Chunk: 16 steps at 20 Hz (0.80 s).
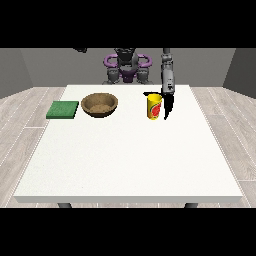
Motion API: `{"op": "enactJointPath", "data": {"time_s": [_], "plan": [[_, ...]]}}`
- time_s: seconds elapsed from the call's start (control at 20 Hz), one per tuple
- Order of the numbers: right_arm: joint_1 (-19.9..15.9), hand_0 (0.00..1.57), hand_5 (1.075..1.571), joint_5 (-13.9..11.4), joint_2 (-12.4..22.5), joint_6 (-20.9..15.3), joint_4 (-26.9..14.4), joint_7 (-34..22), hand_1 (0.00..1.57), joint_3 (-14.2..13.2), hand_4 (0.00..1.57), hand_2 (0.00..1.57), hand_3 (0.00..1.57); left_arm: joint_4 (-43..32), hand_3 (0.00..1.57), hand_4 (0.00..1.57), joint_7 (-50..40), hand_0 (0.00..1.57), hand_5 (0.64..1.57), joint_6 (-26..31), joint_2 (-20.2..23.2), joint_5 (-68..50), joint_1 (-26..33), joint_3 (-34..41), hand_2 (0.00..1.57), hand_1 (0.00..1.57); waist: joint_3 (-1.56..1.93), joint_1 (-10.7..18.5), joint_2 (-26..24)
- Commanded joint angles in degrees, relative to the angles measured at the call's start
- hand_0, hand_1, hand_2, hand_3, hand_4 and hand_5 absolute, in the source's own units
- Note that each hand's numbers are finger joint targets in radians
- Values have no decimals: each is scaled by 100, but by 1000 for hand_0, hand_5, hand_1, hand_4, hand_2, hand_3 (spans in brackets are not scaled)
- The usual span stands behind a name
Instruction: Pick the cup and pour the ball into the bowl, then pick the bowl and place it on the pad
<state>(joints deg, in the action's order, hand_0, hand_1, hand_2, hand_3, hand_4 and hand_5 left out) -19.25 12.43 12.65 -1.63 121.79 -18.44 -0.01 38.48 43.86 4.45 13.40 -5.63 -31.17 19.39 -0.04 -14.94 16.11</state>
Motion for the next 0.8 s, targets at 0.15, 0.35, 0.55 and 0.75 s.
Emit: {"op": "enactJointPath", "data": {"time_s": [0.15,0.35,0.55,0.75], "plan": [[-209,0,1564,318,247,130,687,-200,0,-379,0,0,0,-701,1499,480,798,1121,1536,-160,330,115,-446,155,1571,1121,-5,-319,713],[-131,0,1560,914,411,494,167,-3,0,-878,0,0,0,-477,1571,1025,1110,1322,1487,-1530,135,758,32,-132,1571,1322,9,-367,408],[-354,0,1561,949,529,22,736,-862,0,-937,89,0,0,-944,1571,1075,1158,1322,1484,-1739,105,946,-180,-220,1571,1322,-5,-258,185],[309,0,1559,1086,405,473,11,-432,0,-1012,117,0,0,-685,1571,1095,508,1336,1498,-2172,92,1296,-285,-556,1571,1336,8,-104,-538]]}}
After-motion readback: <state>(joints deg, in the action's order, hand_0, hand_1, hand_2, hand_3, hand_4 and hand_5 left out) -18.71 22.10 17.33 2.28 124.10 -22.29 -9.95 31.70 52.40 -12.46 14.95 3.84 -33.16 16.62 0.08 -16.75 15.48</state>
